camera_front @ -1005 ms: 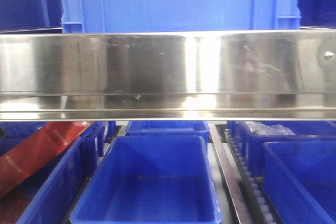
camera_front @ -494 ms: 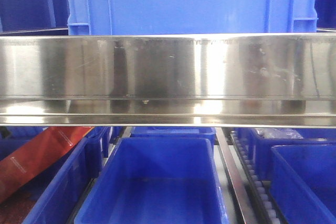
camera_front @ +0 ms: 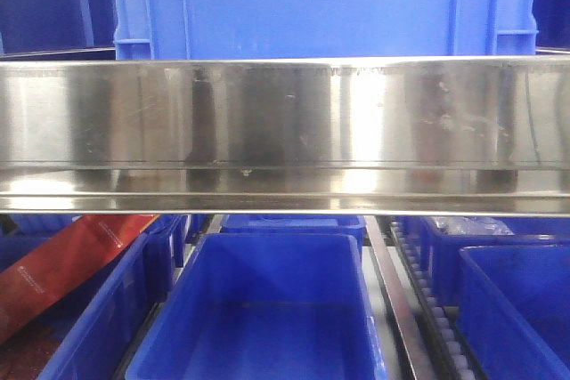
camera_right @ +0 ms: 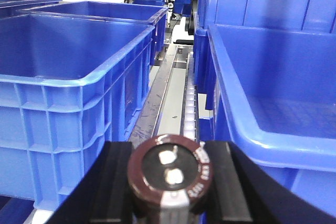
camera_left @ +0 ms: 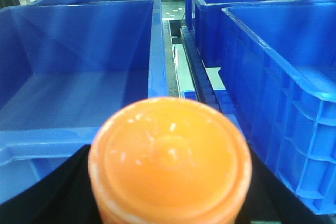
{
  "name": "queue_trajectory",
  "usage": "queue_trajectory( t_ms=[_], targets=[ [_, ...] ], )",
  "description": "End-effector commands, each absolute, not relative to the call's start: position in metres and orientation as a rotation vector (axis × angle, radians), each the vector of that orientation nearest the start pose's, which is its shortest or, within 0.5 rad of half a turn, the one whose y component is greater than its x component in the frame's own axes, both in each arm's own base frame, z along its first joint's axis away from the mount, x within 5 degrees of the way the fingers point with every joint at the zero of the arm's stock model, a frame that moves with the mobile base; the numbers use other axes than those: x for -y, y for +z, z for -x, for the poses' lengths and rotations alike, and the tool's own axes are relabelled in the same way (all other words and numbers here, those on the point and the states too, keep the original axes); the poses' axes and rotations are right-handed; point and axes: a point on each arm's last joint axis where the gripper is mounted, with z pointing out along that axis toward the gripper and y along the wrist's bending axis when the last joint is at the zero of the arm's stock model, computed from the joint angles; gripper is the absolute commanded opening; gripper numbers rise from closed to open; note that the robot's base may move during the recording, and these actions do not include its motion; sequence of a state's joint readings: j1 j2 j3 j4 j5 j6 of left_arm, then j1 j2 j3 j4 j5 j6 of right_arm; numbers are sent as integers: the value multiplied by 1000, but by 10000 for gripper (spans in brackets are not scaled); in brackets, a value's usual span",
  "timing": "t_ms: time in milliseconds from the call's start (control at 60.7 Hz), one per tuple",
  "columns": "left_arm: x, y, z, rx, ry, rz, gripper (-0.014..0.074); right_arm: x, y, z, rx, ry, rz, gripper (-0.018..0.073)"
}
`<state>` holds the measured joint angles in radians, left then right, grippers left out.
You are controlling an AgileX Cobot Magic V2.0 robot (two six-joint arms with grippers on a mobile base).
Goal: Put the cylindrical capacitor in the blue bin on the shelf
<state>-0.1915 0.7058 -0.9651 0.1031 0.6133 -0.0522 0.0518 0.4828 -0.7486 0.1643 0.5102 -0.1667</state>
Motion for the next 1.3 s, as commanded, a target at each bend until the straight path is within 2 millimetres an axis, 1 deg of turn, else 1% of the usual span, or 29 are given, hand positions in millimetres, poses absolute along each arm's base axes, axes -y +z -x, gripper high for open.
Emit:
queue_trajectory(
  t_ms=[0, 247, 313, 412, 478, 494, 560, 708, 758, 890, 906, 923, 939, 956, 972, 1038, 1104, 1186, 1285],
  targets=[
    [20, 421, -124, -1796, -70, -168, -111, -11, 387, -83, -1683, 85, 125, -162],
    [20, 421, -125, -1789, -70, -168, -111, -11, 387, -83, -1681, 85, 124, -162],
    [20, 424, -126, -1798, -70, -168, -111, -11, 387, -83, -1681, 85, 124, -162],
    [26, 437, -135, -1816, -55, -243, -111, -11, 387, -83, -1681, 85, 124, -162],
    [35, 452, -145, -1812, -91, -304, -111, -11, 387, -83, -1681, 85, 124, -162],
    [37, 458, -147, -1801, -103, -312, -111, -11, 387, -83, -1681, 85, 124, -162],
    [52, 472, -162, -1807, -160, -364, -111, -11, 387, -83, -1679, 85, 124, -162],
    [95, 498, -195, -1807, -253, -507, -111, -11, 388, -83, -1674, 85, 123, -162],
    [112, 500, -212, -1822, -276, -549, -111, -11, 388, -83, -1674, 85, 123, -162],
    [153, 506, -241, -1822, -325, -627, -111, -11, 388, -83, -1674, 85, 123, -162],
    [159, 504, -248, -1830, -328, -637, -111, -11, 388, -83, -1674, 85, 123, -162],
    [164, 506, -250, -1821, -336, -644, -111, -11, 388, -83, -1674, 85, 123, -162],
    [171, 502, -256, -1830, -338, -654, -111, -11, 388, -83, -1674, 85, 123, -162],
    [176, 504, -259, -1823, -345, -660, -111, -11, 388, -83, -1674, 85, 123, -162],
    [182, 500, -265, -1833, -346, -669, -111, -11, 388, -83, -1674, 85, 123, -162],
    [201, 493, -280, -1841, -358, -695, -111, -11, 388, -83, -1674, 85, 123, -162],
    [215, 485, -292, -1851, -362, -710, -111, -11, 388, -83, -1674, 85, 123, -162],
    [233, 466, -312, -1886, -357, -731, -111, -11, 388, -83, -1674, 85, 123, -162],
    [246, 445, -332, -1910, -340, -739, -111, -11, 388, -83, -1674, 87, 122, -162]
  ],
)
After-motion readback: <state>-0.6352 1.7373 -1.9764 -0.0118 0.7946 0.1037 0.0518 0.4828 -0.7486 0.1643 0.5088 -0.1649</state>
